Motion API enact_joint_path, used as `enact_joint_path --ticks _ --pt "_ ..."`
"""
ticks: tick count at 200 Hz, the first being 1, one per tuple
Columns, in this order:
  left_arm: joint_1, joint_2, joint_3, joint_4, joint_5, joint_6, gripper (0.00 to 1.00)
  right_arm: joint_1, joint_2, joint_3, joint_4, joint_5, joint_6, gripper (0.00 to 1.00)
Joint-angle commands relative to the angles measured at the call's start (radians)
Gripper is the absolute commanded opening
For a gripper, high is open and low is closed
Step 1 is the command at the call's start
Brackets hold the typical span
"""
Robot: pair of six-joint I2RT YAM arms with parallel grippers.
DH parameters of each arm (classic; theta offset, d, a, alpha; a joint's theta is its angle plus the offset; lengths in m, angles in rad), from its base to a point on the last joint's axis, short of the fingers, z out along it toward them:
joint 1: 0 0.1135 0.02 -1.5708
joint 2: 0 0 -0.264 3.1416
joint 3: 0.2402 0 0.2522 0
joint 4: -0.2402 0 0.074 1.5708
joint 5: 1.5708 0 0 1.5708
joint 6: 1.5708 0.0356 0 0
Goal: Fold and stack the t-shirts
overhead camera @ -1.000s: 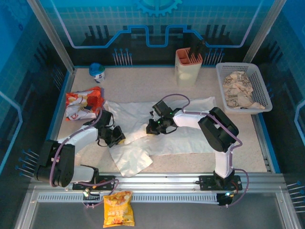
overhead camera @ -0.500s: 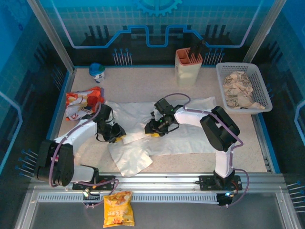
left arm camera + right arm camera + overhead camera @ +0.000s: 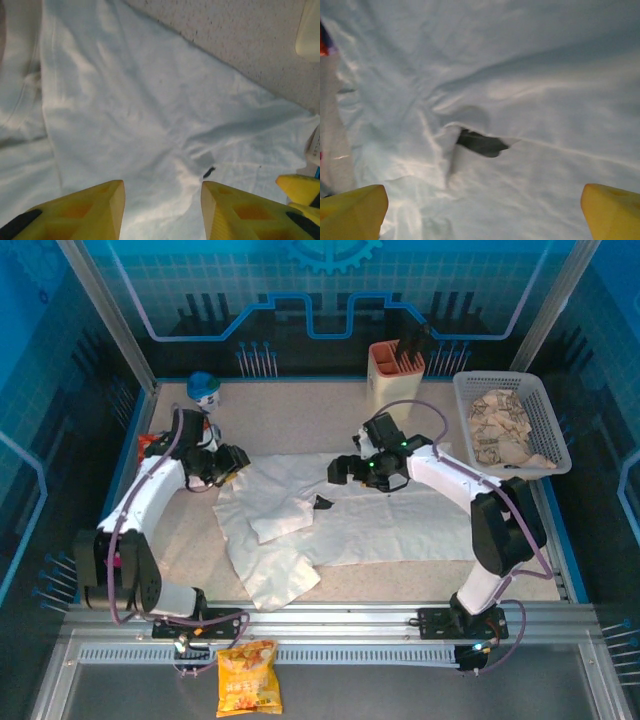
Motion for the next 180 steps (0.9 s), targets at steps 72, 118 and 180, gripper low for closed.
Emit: enact_joint_path --ticks 72,118,180 --pt "-0.035 0.477 0.182 0.223 0.056 -0.096 0.42 -0.236 0.172 0.035 -0.006 -0.007 -0.094 0.95" --pt "-0.011 0.590 0.241 0.172 0.042 -0.065 0.41 -0.341 0.267 0.078 -0.056 0.006 -0.101 0.94" --pt "-0.013 0.751 0.477 0.087 0.053 -0.026 0.40 -0.376 0.328 0.181 -0.057 -0.039 -0.073 0.94"
